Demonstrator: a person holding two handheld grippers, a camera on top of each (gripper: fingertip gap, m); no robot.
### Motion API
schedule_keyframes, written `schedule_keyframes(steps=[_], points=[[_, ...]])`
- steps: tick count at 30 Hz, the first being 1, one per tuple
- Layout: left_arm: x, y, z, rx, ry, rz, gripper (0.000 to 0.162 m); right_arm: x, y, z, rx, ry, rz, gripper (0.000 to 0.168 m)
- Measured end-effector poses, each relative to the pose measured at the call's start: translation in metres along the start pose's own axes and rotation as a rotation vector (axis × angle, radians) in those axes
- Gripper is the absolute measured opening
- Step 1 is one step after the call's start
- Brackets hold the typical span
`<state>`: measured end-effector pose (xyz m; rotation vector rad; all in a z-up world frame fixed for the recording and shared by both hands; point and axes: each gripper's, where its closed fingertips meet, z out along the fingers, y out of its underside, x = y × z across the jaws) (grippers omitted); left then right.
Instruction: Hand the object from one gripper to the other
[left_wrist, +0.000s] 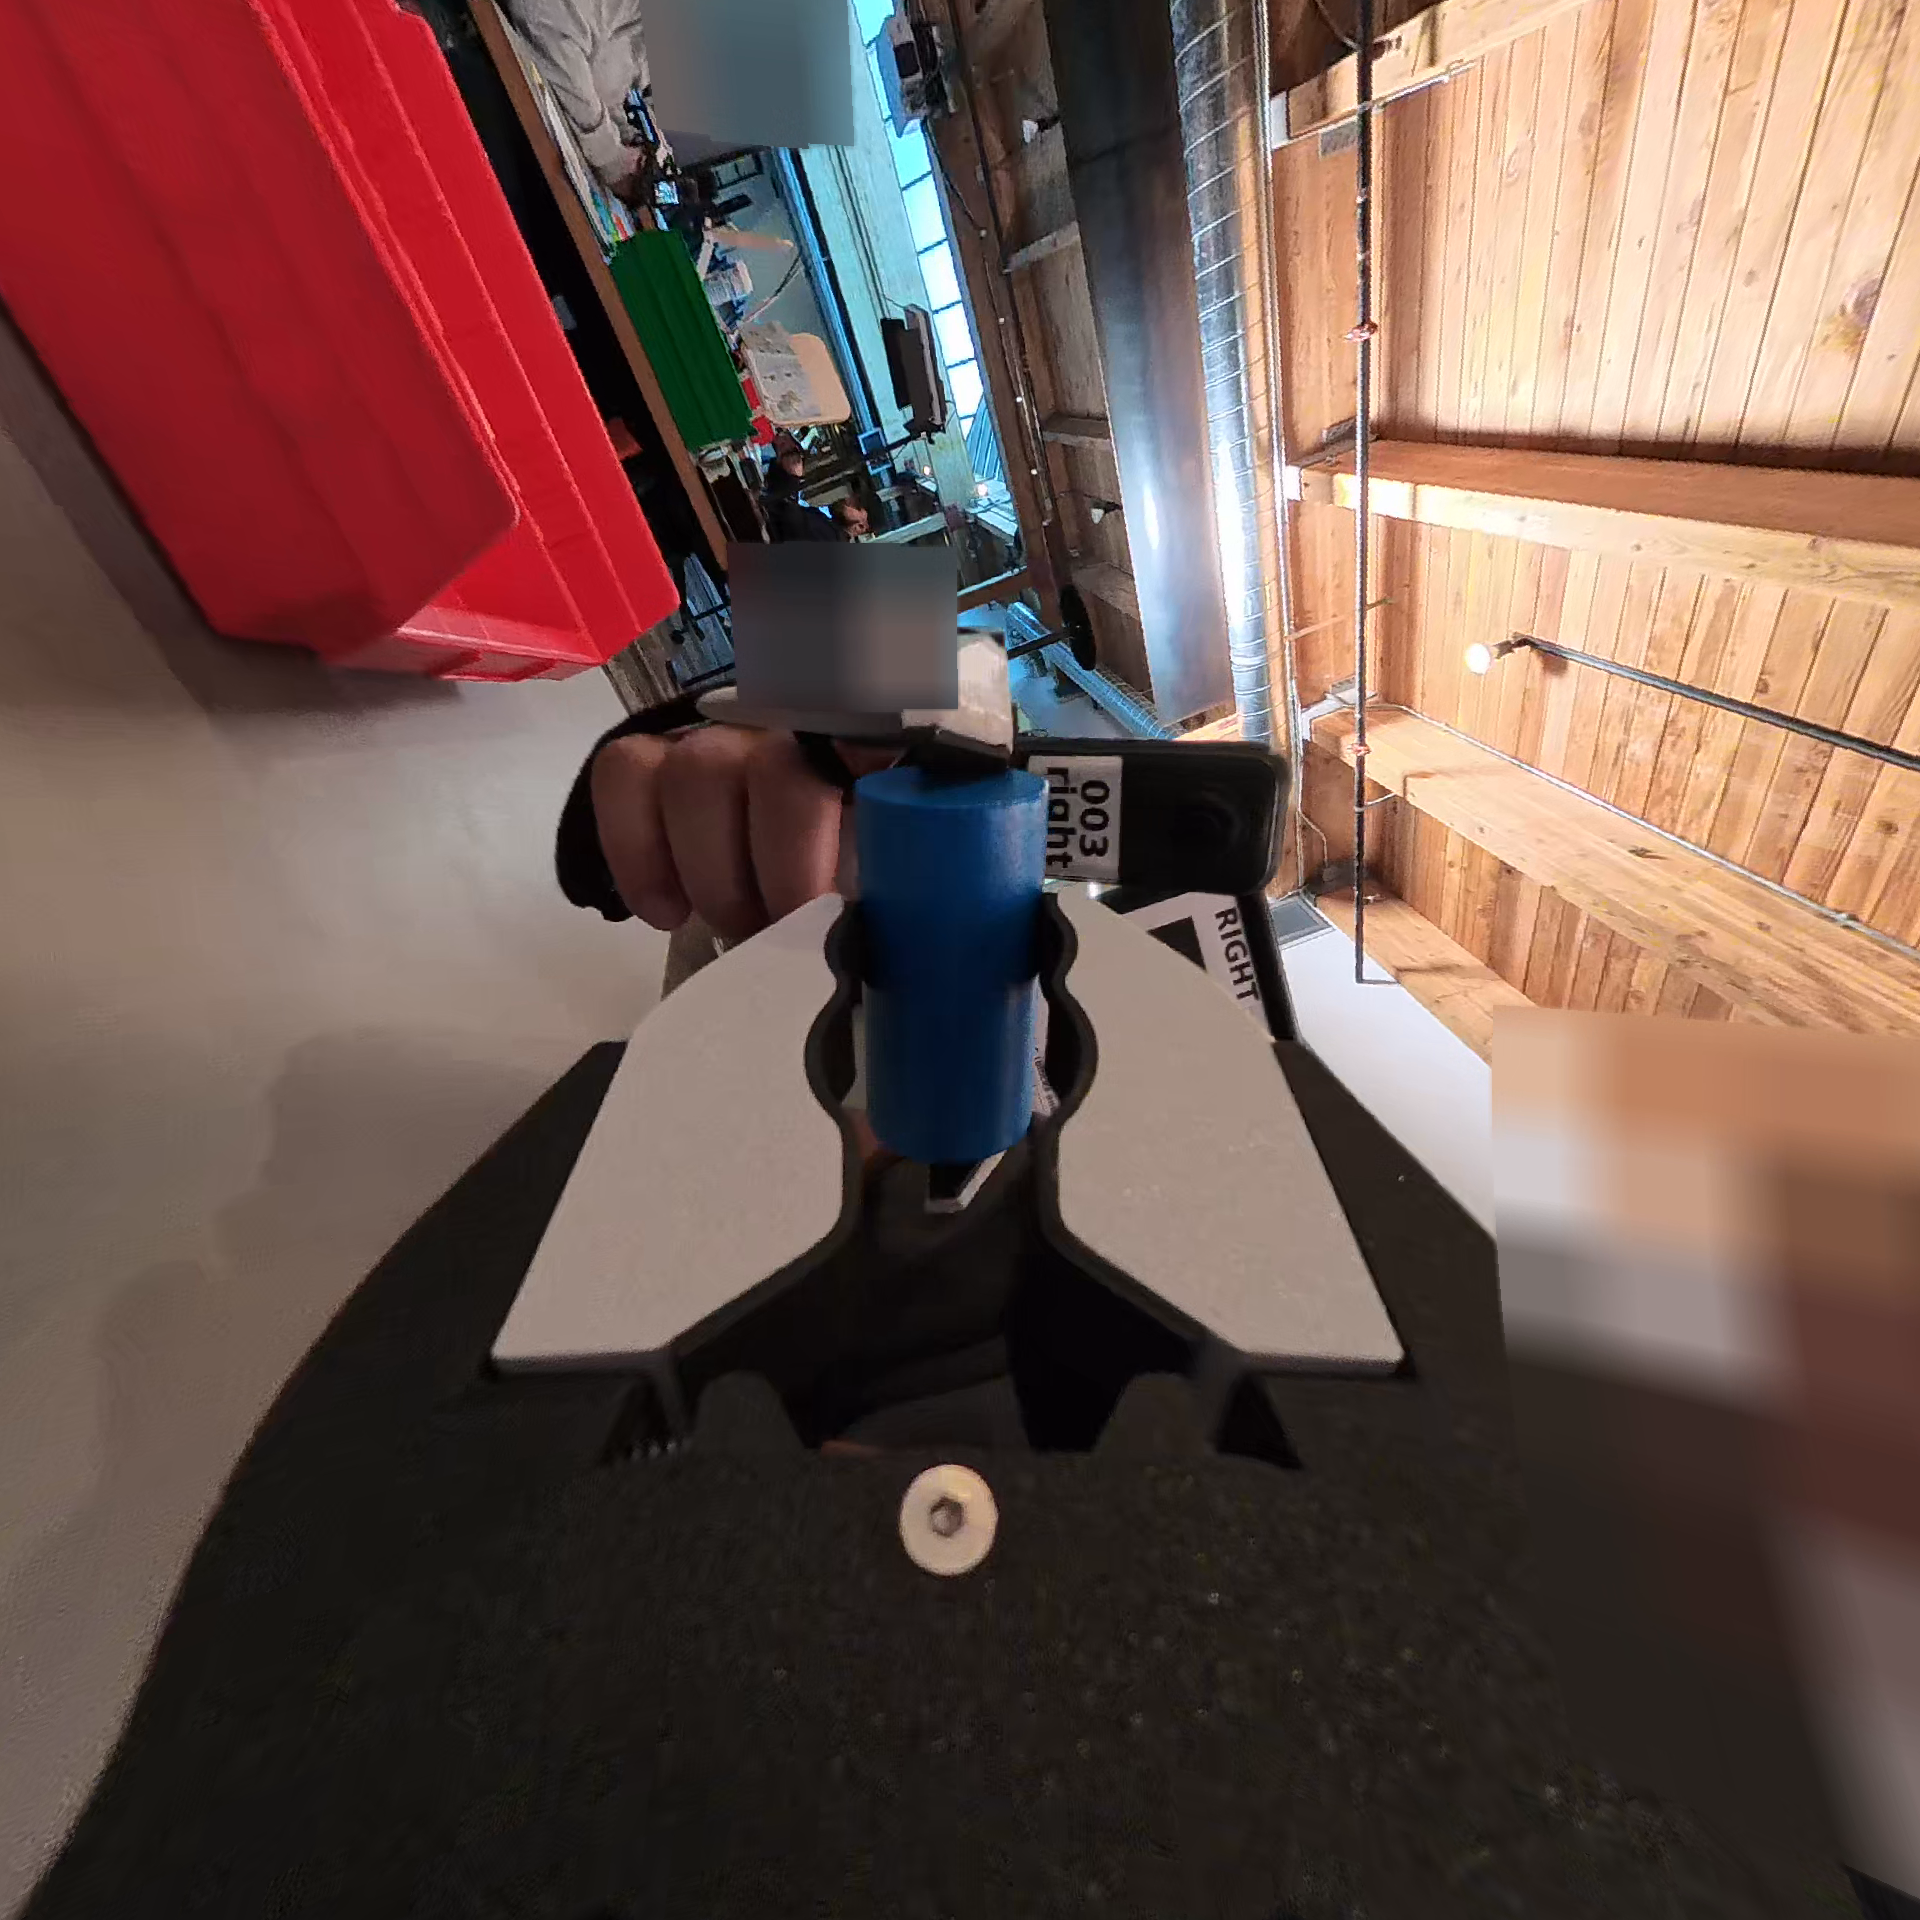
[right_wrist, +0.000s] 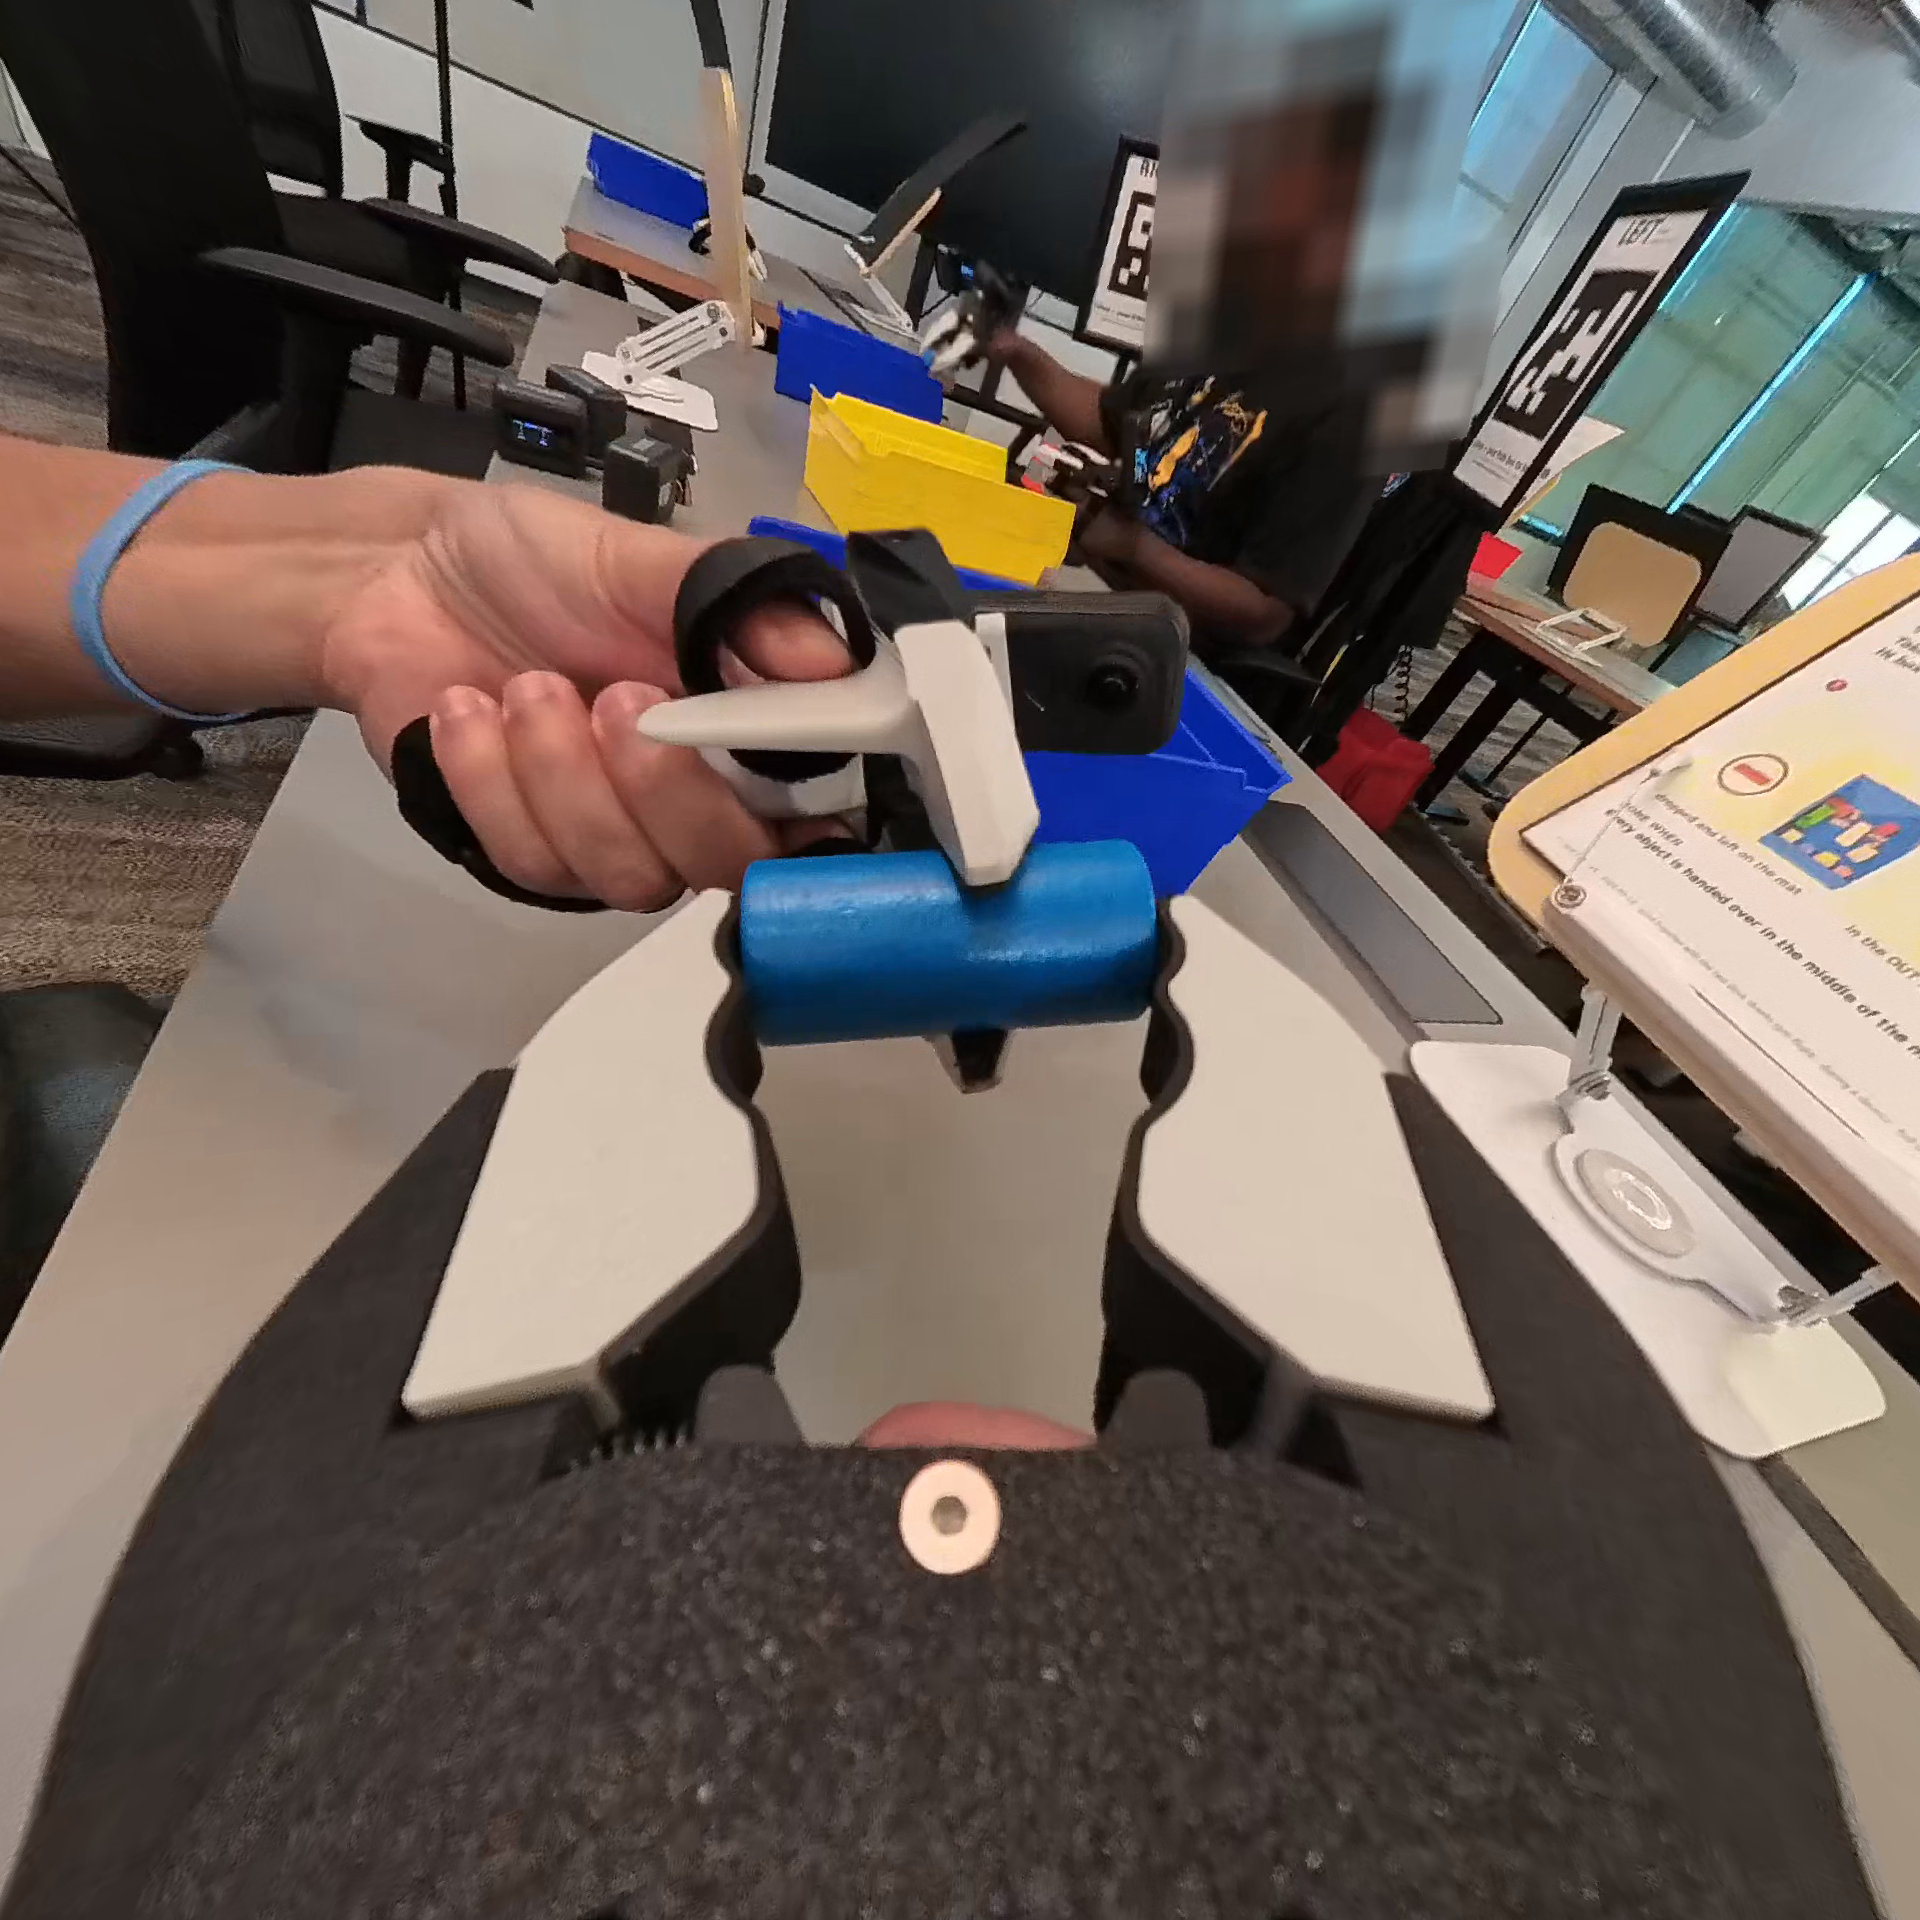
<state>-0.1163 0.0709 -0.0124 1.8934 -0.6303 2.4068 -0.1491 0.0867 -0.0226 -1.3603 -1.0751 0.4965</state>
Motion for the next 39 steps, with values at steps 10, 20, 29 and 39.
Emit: schedule_keyframes(steps=[10,20,29,39], points=[[-0.019,0.069,-0.06,-0.047,-0.266,0.251,0.055,0.065,-0.009,-0.089,-0.118,0.225,-0.028,0.072],[-0.035,0.136,-0.1,0.096,-0.399,0.388,0.042,0.249,0.125,-0.24,-0.51,0.829,0.677,0.072],[-0.038,0.135,-0.109,0.051,-0.517,0.485,0.041,0.278,0.272,-0.239,-1.049,0.94,1.185,0.072],[-0.028,0.13,-0.118,0.05,-0.552,0.546,0.041,0.259,0.302,-0.229,-1.344,0.83,1.254,0.072]])
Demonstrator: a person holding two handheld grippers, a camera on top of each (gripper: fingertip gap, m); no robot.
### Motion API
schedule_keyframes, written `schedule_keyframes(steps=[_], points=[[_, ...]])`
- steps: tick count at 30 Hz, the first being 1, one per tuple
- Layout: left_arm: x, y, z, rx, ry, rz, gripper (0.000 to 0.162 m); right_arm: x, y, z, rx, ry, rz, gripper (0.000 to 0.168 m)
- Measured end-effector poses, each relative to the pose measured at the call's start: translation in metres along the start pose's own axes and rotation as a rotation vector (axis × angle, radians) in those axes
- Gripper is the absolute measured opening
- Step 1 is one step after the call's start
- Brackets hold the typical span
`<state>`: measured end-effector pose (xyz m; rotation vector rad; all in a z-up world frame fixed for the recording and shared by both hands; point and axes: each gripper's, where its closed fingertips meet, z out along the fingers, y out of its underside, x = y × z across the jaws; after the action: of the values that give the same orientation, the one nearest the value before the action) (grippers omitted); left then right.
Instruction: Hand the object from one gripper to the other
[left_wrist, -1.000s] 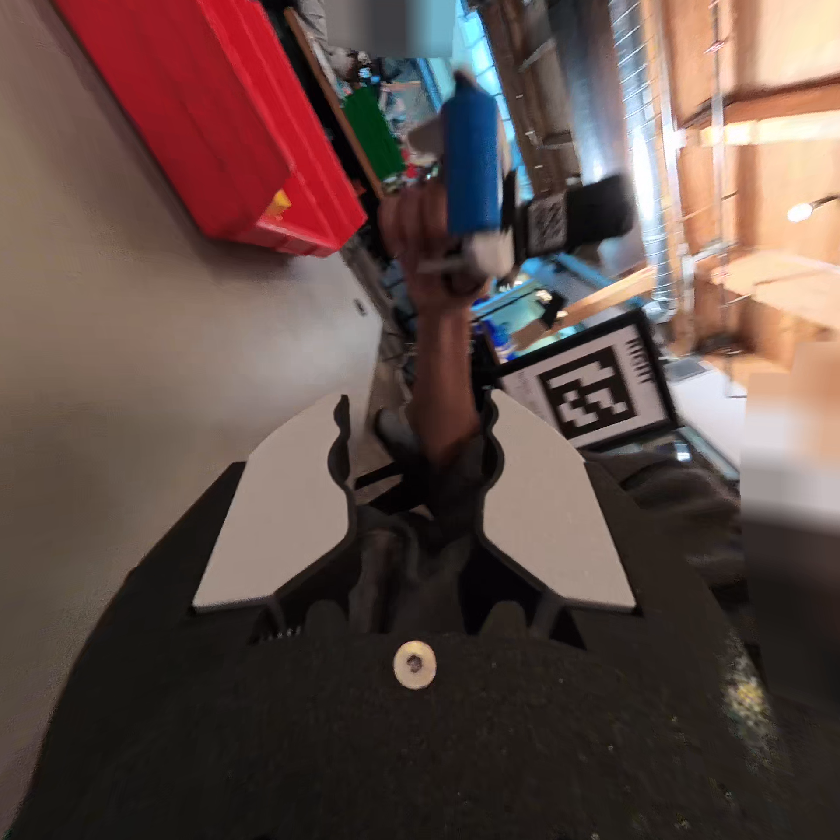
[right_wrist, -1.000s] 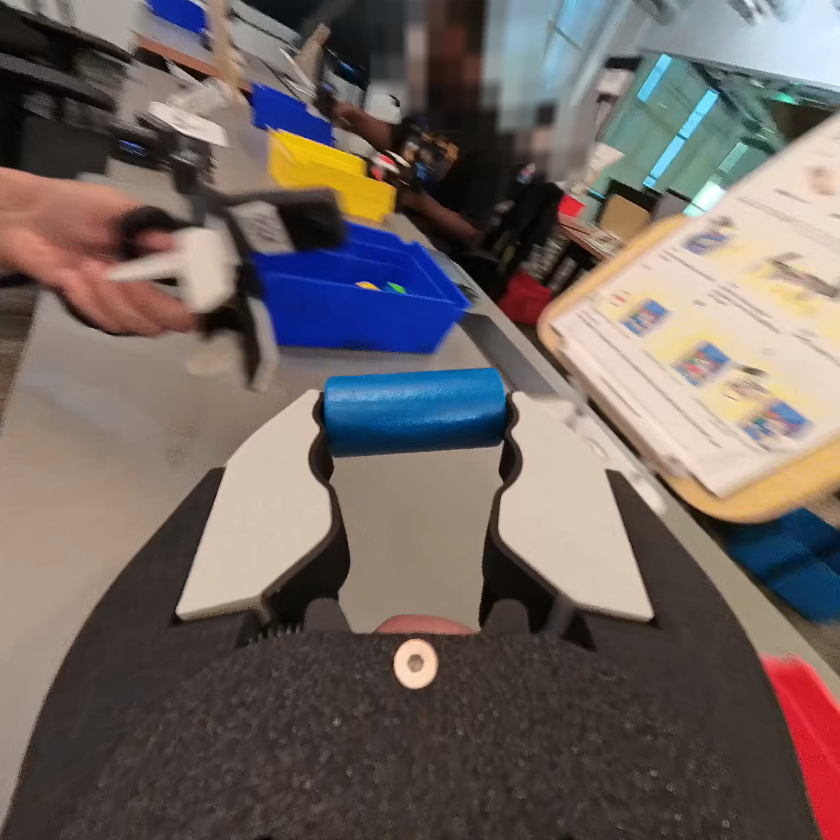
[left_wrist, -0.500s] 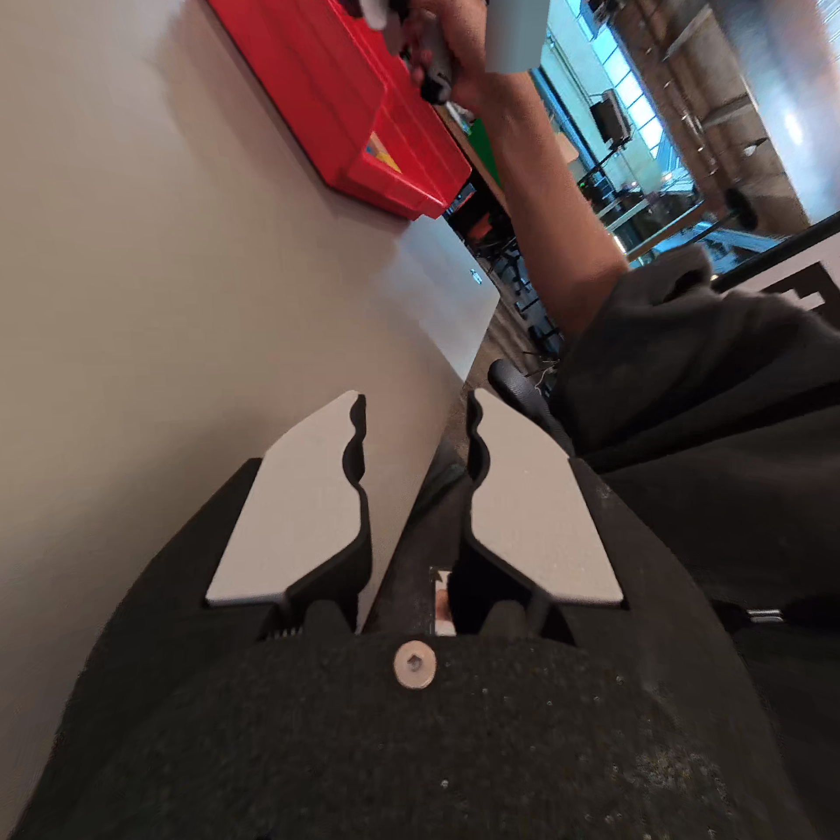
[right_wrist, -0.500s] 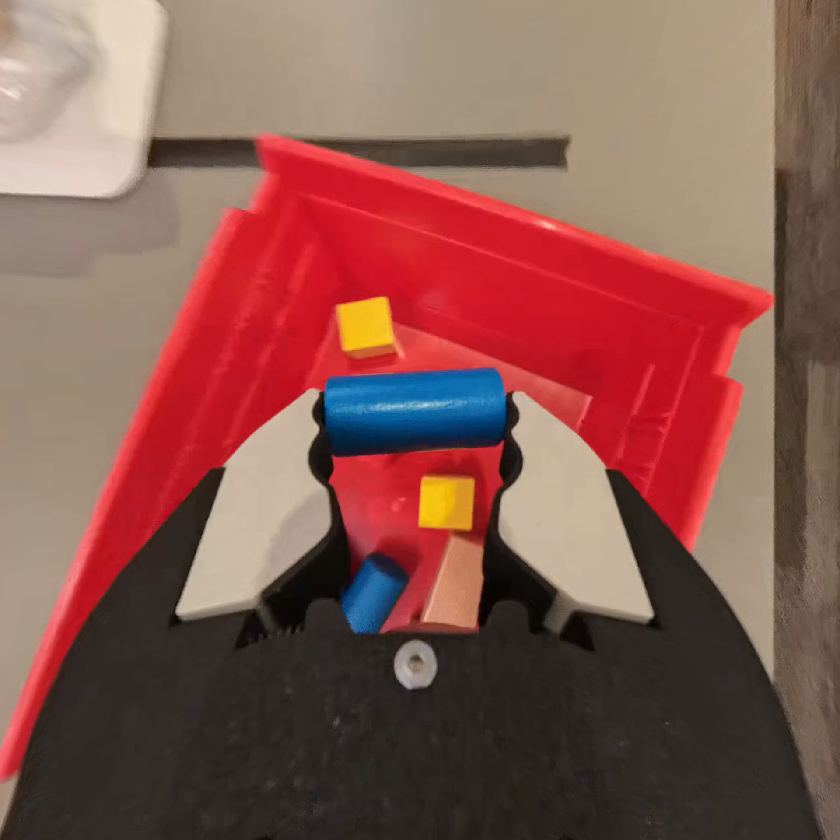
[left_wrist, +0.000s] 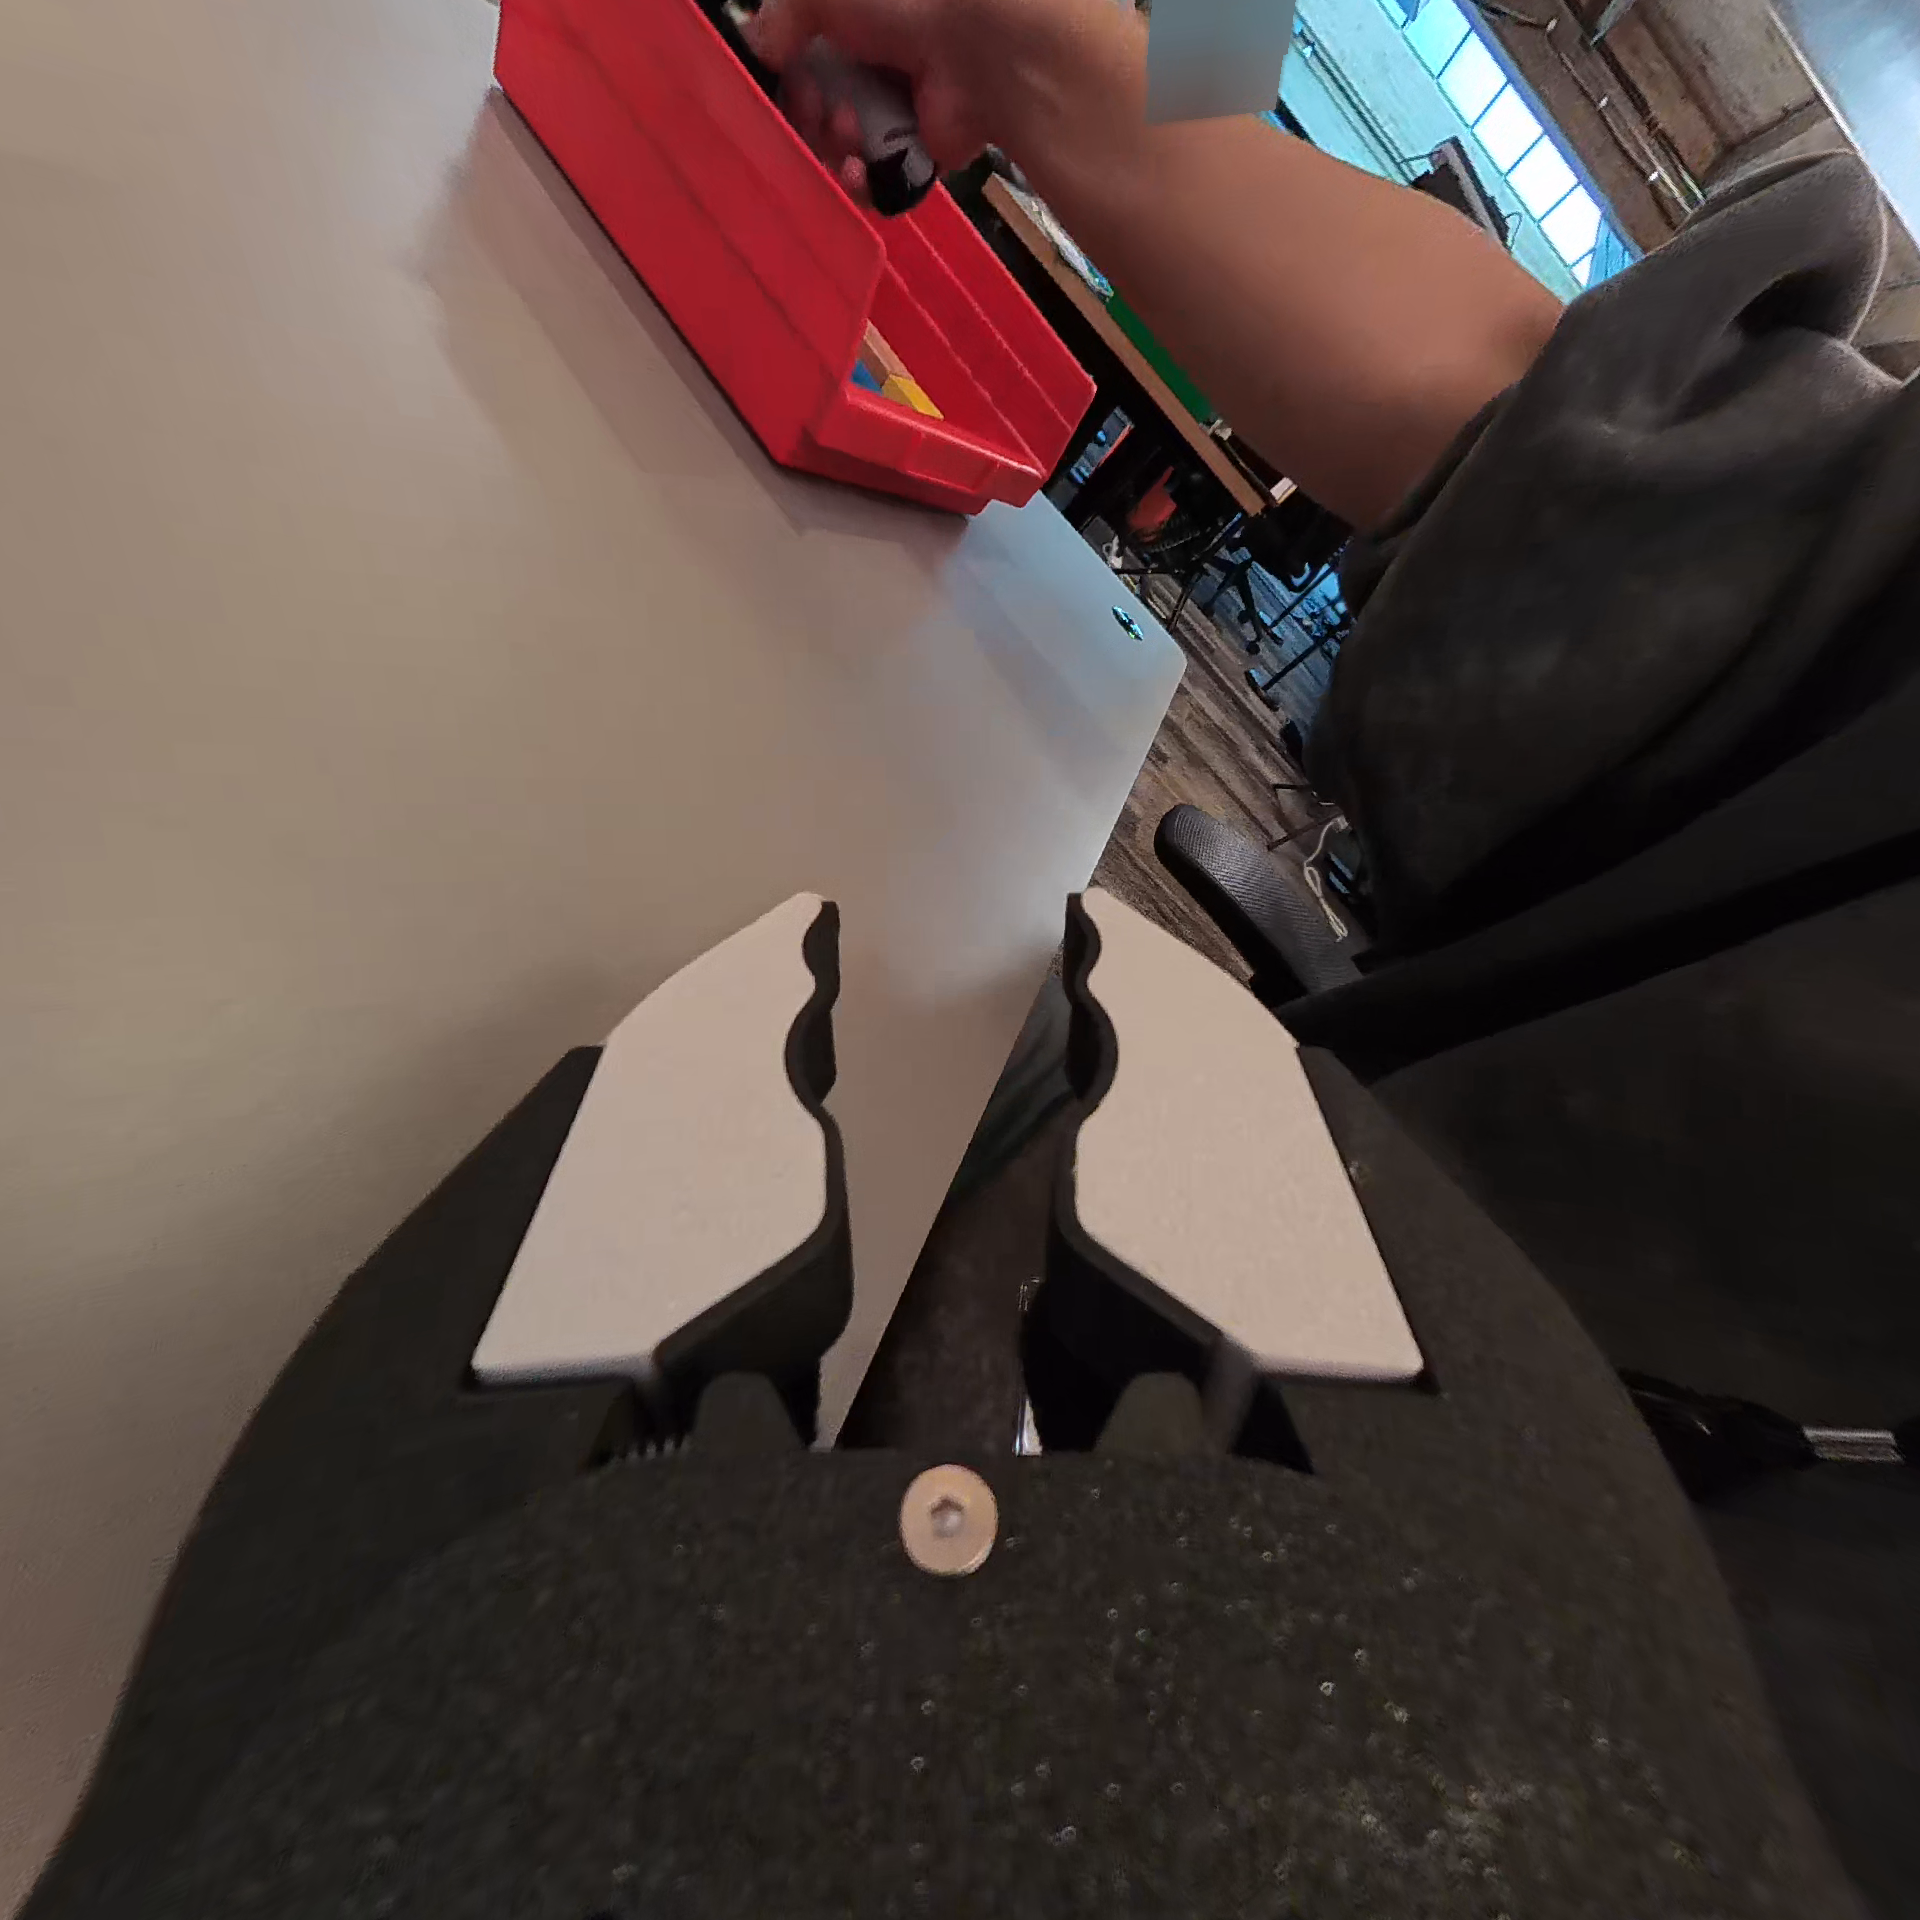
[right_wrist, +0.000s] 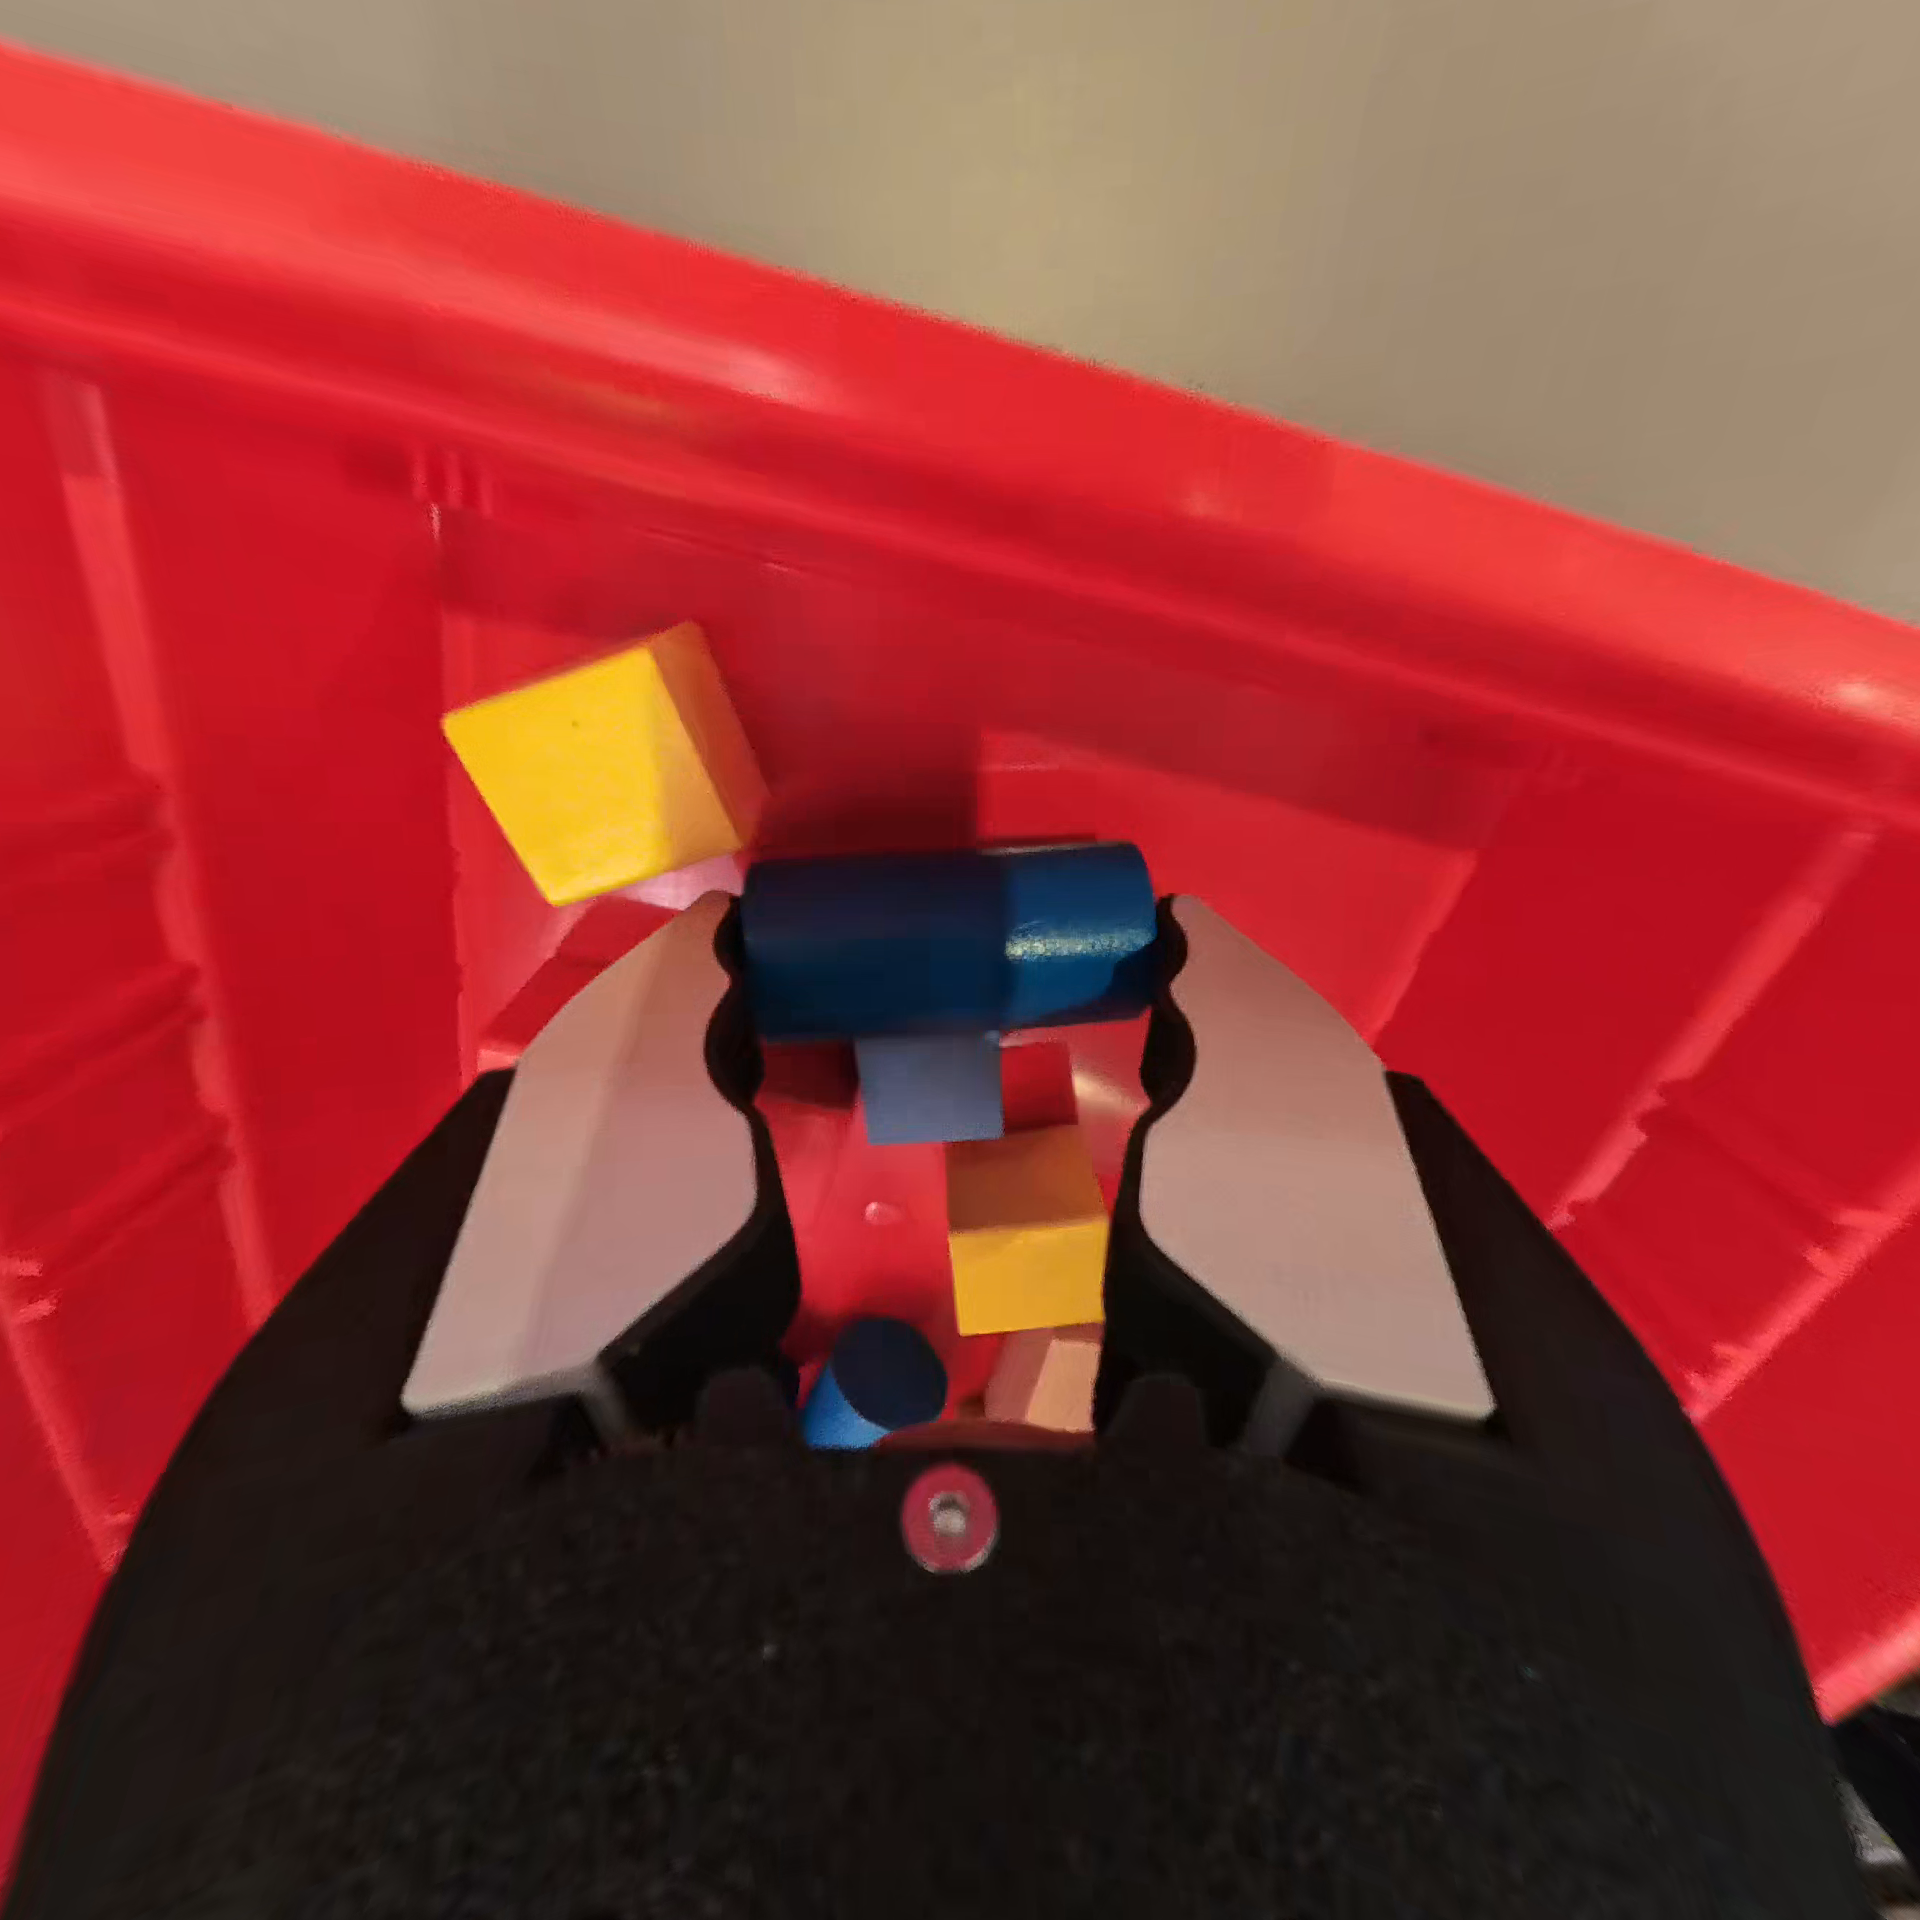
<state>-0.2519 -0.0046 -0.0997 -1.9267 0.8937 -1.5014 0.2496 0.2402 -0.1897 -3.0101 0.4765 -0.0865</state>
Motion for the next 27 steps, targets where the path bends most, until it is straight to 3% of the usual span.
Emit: schedule_keyframes(steps=[8,10,13,16,18,20,22,27], points=[[-0.003,0.0,-0.001,-0.008,-0.014,0.005,0.041,-0.01,-0.004,-0.001,0.068,-0.037,-0.059,0.075],[-0.003,0.001,-0.001,-0.009,-0.013,0.003,0.041,-0.017,-0.008,-0.029,0.164,-0.08,-0.083,0.075],[-0.004,-0.001,-0.003,0.0,-0.026,0.017,0.041,-0.038,0.005,-0.103,0.404,-0.166,-0.168,0.071],[-0.007,-0.004,-0.005,0.009,-0.041,0.021,0.041,-0.066,0.051,-0.173,0.725,-0.244,-0.308,0.066],[-0.008,-0.005,-0.007,0.014,-0.044,0.018,0.041,-0.08,0.096,-0.194,0.909,-0.276,-0.373,0.068],[-0.011,-0.007,-0.008,0.022,-0.053,0.019,0.041,-0.09,0.145,-0.182,1.019,-0.265,-0.436,0.067],[-0.014,-0.008,-0.009,0.028,-0.066,0.022,0.041,-0.088,0.191,-0.149,1.011,-0.193,-0.436,0.068],[-0.02,-0.009,-0.01,0.031,-0.087,0.02,0.041,-0.071,0.267,-0.098,1.073,-0.147,-0.249,0.071]])
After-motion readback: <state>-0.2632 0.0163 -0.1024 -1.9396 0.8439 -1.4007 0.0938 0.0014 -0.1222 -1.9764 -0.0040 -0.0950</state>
